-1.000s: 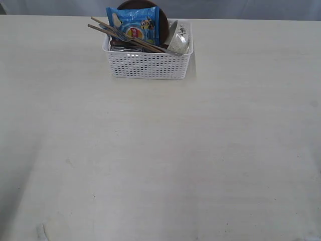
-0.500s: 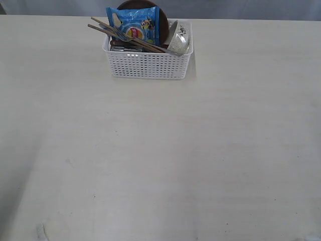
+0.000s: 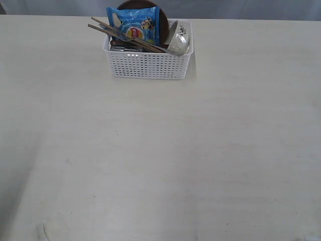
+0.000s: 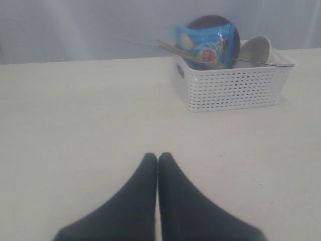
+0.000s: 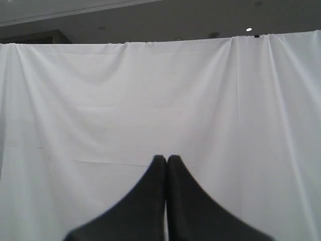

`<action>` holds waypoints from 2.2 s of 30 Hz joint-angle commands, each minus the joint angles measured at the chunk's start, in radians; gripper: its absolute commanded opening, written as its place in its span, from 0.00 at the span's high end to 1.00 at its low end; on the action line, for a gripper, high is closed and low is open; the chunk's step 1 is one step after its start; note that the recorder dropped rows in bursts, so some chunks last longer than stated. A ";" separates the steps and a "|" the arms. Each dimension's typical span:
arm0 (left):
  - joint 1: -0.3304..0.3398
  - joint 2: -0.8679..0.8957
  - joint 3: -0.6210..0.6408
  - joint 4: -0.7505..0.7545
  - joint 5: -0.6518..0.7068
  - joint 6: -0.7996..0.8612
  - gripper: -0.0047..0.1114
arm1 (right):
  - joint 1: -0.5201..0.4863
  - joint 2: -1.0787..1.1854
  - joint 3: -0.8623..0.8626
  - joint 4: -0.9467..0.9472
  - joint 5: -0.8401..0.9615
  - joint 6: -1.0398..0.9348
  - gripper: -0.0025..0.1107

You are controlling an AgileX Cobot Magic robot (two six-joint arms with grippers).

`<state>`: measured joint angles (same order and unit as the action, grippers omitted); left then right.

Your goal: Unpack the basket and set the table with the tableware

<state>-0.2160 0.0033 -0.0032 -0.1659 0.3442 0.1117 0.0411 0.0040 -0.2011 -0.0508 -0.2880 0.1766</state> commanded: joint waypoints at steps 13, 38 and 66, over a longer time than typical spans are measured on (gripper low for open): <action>-0.006 -0.003 0.003 0.000 -0.002 -0.001 0.96 | 0.193 0.750 -0.643 -0.056 0.642 -0.061 0.98; -0.006 -0.003 0.003 0.000 -0.002 -0.001 0.96 | 0.543 1.569 -1.032 -0.001 1.195 -0.287 0.98; -0.006 -0.003 0.003 0.000 -0.002 -0.002 0.96 | 0.543 2.299 -2.047 0.217 1.509 -0.472 0.96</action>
<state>-0.2160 0.0033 -0.0032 -0.1659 0.3442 0.1117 0.5824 2.2763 -2.2397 0.1626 1.2118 -0.2629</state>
